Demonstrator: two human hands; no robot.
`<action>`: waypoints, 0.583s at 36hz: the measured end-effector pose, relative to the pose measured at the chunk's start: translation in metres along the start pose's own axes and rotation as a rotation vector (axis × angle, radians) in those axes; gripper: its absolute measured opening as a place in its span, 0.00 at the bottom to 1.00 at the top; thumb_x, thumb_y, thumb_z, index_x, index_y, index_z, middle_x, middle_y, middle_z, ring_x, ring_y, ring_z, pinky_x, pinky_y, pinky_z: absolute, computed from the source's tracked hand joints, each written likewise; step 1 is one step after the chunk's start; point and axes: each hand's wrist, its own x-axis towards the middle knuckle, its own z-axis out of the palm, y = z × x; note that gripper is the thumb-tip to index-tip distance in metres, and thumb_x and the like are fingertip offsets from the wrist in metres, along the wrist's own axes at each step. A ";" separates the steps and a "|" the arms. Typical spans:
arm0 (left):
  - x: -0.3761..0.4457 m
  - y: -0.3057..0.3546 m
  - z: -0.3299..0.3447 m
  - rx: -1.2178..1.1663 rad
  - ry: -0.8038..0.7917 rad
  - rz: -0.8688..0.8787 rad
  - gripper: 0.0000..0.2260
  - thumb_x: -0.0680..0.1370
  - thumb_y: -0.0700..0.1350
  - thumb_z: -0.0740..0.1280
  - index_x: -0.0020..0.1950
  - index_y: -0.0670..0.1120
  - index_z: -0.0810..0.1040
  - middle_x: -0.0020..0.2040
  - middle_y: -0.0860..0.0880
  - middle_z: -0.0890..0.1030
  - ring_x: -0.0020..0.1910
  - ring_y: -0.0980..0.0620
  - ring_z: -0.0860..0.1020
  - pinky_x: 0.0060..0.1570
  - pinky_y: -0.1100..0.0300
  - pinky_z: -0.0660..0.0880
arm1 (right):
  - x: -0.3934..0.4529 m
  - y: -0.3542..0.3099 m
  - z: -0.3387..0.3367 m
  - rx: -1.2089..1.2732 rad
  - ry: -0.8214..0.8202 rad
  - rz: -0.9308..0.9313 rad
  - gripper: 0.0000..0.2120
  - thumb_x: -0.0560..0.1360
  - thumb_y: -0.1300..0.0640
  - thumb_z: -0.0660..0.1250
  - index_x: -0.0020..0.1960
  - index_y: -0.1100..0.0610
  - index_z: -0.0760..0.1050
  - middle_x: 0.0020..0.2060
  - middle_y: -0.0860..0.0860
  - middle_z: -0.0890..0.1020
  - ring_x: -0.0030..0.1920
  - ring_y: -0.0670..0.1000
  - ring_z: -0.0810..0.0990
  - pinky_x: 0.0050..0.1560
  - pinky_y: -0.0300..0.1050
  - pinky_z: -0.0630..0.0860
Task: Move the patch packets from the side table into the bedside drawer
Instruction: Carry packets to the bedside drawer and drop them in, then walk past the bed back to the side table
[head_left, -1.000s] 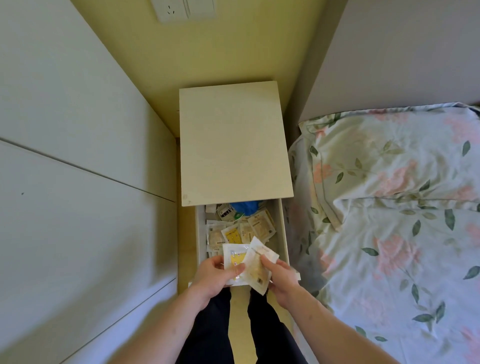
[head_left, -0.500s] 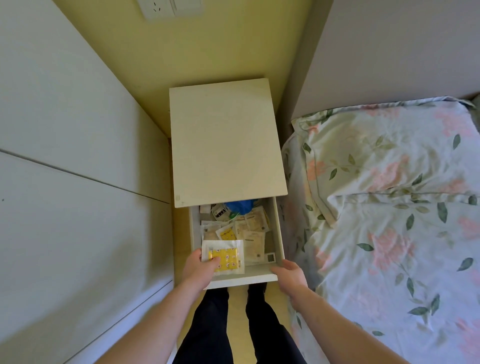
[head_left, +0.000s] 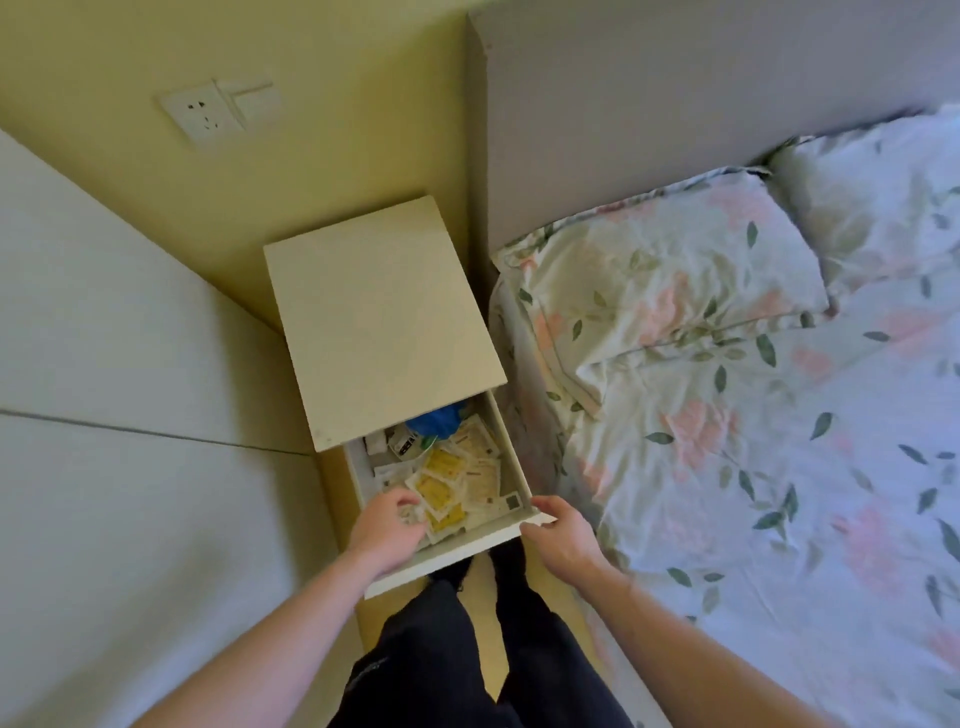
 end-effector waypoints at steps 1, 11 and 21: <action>-0.007 0.005 -0.003 0.022 0.001 0.046 0.16 0.77 0.46 0.71 0.65 0.52 0.76 0.64 0.55 0.76 0.61 0.52 0.77 0.62 0.52 0.77 | -0.008 -0.001 -0.002 -0.013 0.006 -0.012 0.21 0.77 0.52 0.66 0.70 0.45 0.70 0.61 0.50 0.79 0.42 0.40 0.79 0.33 0.29 0.72; -0.065 0.052 -0.004 0.540 -0.213 0.540 0.17 0.78 0.53 0.68 0.67 0.57 0.72 0.69 0.60 0.69 0.65 0.59 0.72 0.67 0.56 0.72 | -0.113 0.031 -0.014 0.018 0.270 -0.107 0.26 0.76 0.48 0.69 0.73 0.47 0.68 0.70 0.46 0.74 0.69 0.48 0.73 0.69 0.45 0.71; -0.165 0.122 0.046 0.797 -0.208 0.942 0.21 0.79 0.54 0.68 0.71 0.57 0.71 0.76 0.59 0.63 0.74 0.57 0.64 0.74 0.57 0.65 | -0.235 0.127 -0.024 0.211 0.557 -0.068 0.28 0.77 0.45 0.66 0.75 0.44 0.63 0.74 0.43 0.67 0.72 0.46 0.67 0.70 0.43 0.65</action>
